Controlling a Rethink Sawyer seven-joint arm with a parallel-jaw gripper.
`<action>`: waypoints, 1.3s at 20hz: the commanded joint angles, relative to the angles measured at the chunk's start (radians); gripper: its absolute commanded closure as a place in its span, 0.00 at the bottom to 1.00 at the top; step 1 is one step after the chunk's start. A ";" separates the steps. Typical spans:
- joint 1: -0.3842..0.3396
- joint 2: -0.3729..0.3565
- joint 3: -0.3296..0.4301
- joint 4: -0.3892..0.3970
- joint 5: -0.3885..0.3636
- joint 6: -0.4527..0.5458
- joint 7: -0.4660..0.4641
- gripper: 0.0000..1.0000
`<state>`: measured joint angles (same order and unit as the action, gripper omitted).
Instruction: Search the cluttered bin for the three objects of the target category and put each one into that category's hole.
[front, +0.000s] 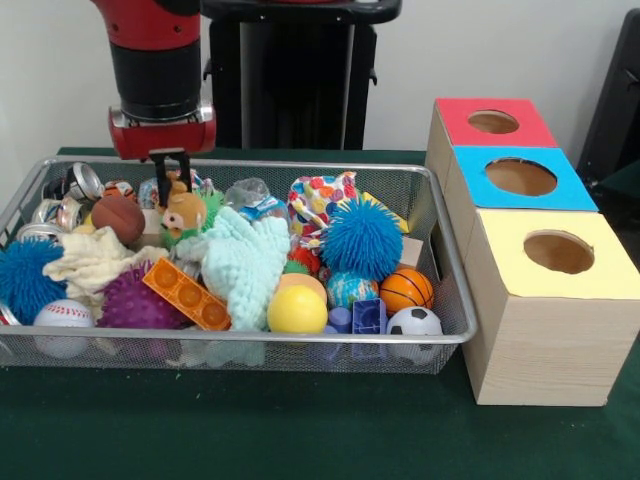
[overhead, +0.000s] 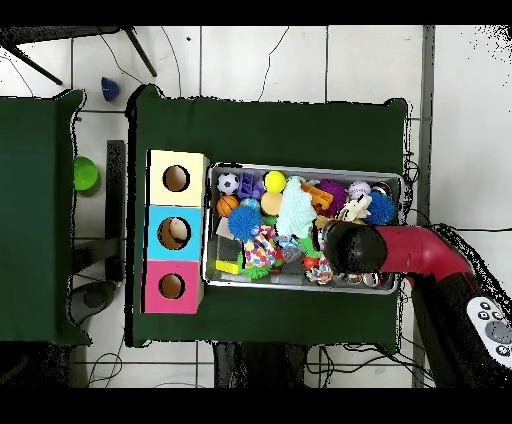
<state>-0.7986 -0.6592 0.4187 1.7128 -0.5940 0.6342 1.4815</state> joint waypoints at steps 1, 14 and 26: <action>-0.001 -0.068 0.086 0.054 0.056 0.077 -0.075 1.00; 0.054 -0.188 0.093 0.265 0.104 -0.124 0.085 1.00; 0.171 -0.234 0.031 0.287 0.140 -0.138 0.157 1.00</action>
<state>-0.6679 -0.8537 0.4439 1.9357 -0.5031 0.5460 1.4815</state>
